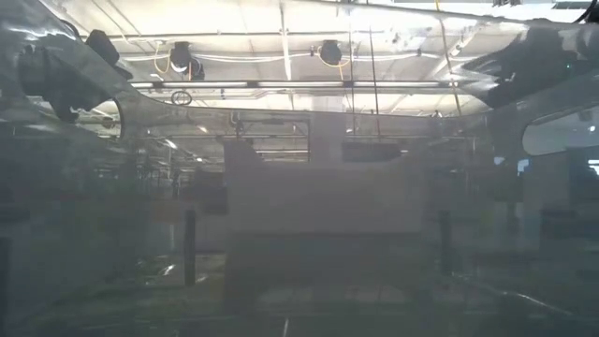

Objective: Sort & place blocks by color
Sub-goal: Put the yellow-green bridge block into the grey bin

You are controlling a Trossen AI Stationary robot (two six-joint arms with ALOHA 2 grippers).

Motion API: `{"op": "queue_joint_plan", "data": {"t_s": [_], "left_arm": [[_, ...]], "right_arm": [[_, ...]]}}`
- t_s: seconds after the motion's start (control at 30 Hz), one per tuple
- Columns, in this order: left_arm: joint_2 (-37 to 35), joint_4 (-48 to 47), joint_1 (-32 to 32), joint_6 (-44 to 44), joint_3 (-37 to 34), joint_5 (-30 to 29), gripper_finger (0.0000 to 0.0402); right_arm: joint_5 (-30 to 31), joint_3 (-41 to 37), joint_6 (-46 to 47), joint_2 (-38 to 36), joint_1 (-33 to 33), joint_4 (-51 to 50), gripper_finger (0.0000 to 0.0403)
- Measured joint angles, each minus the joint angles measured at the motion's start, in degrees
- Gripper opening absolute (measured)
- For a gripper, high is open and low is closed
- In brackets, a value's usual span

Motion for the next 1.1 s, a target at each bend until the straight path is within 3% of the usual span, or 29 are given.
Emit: {"op": "queue_joint_plan", "data": {"t_s": [0.27,0.4,0.73,1.1], "left_arm": [[0.0,5.7,0.0,-1.8,0.0,4.3,0.0200],[0.0,9.1,0.0,0.3,0.0,10.4,0.0200],[1.9,8.8,-1.6,-8.7,0.0,22.0,0.0200],[11.0,10.9,-3.3,-10.2,1.2,22.1,0.0200]], "right_arm": [[3.2,0.7,-4.0,0.6,0.0,1.5,0.0226],[3.1,2.8,-4.0,2.7,0.0,1.2,0.0226],[2.8,8.1,-2.8,12.4,0.0,3.4,0.0226],[-3.8,20.5,-0.4,28.2,0.0,2.2,0.0226]]}}
